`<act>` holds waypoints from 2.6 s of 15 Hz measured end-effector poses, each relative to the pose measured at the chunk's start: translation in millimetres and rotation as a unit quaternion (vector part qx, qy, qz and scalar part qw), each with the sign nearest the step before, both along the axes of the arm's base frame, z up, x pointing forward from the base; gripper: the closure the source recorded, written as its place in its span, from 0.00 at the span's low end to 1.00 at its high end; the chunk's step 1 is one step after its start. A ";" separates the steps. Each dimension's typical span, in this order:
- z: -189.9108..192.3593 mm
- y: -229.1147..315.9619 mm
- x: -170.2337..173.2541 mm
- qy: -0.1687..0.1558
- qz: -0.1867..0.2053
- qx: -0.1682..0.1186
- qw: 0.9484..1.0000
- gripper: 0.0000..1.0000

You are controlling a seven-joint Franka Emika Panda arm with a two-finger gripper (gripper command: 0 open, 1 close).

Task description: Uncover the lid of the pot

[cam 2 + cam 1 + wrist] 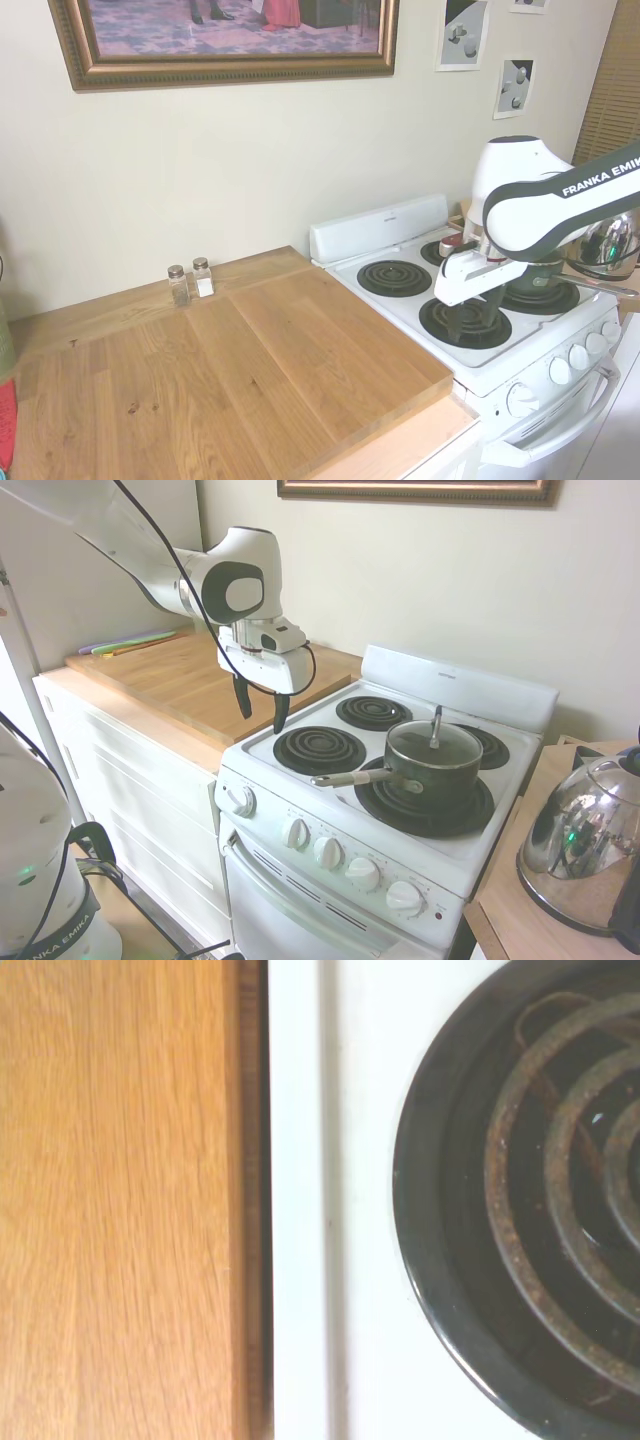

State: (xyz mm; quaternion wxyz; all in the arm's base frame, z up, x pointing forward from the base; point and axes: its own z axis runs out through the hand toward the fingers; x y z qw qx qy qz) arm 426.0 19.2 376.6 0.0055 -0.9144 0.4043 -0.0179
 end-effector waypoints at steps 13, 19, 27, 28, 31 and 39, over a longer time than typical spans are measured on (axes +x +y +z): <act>99.4 -90.4 -72.6 -0.152 -0.040 -0.043 0.987 0.00; 139.4 -220.8 -115.4 -0.219 -0.023 -0.055 0.974 0.00; 129.0 -284.2 -22.1 -0.205 0.054 -0.043 0.976 0.00; 121.3 -286.1 -11.7 -0.202 0.065 -0.035 0.977 0.00; 98.0 -293.3 9.7 -0.194 0.086 -0.020 0.977 1.00; 80.7 -308.7 16.7 -0.187 0.105 -0.012 0.977 1.00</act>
